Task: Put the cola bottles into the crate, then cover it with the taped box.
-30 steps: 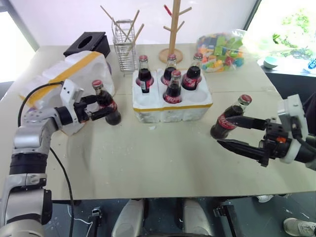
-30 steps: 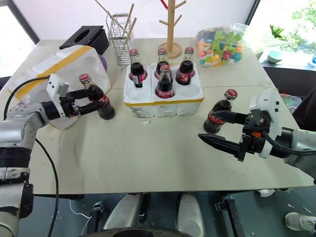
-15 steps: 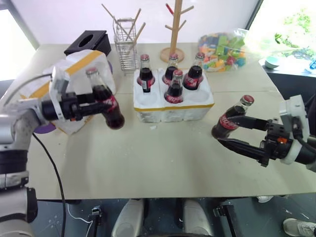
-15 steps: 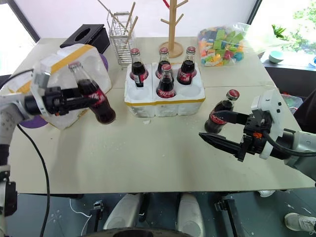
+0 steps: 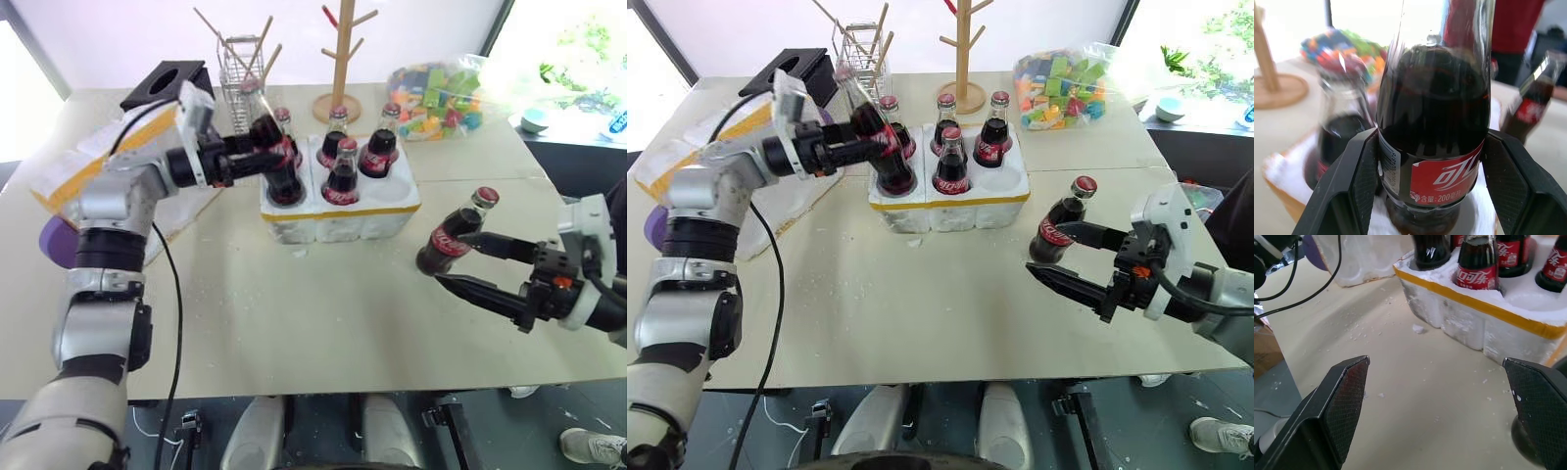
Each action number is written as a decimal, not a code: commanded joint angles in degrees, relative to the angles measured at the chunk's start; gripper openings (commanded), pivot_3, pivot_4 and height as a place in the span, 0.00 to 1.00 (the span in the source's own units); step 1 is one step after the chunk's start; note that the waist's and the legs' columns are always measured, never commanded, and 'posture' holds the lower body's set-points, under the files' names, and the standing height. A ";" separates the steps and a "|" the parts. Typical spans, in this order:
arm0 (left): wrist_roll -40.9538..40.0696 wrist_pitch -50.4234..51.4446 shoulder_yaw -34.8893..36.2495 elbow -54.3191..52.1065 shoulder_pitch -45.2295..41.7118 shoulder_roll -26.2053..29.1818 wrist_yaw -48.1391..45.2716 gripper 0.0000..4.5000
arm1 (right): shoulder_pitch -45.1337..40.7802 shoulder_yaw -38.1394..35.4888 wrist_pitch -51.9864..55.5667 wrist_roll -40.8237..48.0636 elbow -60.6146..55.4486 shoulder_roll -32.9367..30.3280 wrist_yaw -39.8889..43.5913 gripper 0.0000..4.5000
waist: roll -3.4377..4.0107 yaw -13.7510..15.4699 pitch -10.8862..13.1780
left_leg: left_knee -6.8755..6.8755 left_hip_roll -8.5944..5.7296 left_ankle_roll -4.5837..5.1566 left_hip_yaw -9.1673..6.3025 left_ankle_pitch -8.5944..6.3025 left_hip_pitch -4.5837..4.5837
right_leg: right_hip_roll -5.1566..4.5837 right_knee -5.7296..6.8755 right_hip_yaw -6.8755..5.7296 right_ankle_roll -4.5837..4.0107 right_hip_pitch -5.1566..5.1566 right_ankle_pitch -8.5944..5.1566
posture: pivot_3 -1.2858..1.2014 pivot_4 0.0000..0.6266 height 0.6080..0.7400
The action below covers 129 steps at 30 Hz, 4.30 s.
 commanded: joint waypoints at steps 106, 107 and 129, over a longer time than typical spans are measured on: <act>-0.83 13.66 50.40 -25.64 60.02 49.74 -24.16 1.00 | -37.82 18.09 4.59 -24.63 18.87 1.42 11.39 0.99 | 0.61 -3.15 0.29 | -0.28 0.15 -0.06 0.20 0.02 0.13 | 0.08 0.18 0.09 -0.41 -0.24 -0.24 | 0.52 0.24 1.00; -0.34 13.40 52.50 -23.95 61.94 50.88 -24.86 1.00 | -37.54 17.93 4.30 -24.76 18.66 1.04 11.04 0.99 | 0.61 -3.10 0.29 | -0.26 0.16 -0.06 0.23 0.02 0.14 | 0.04 0.19 0.09 -0.42 -0.25 -0.24 | 0.52 0.24 1.00; 23.62 -13.60 -2.70 16.87 15.19 50.31 -25.04 1.00 | -45.22 15.76 5.77 -10.12 13.52 -0.20 13.54 0.99 | 0.47 -2.82 0.26 | -0.05 0.17 -0.05 0.60 0.03 -0.39 | 0.02 0.33 0.00 -0.06 -0.69 0.03 | 0.52 0.24 1.00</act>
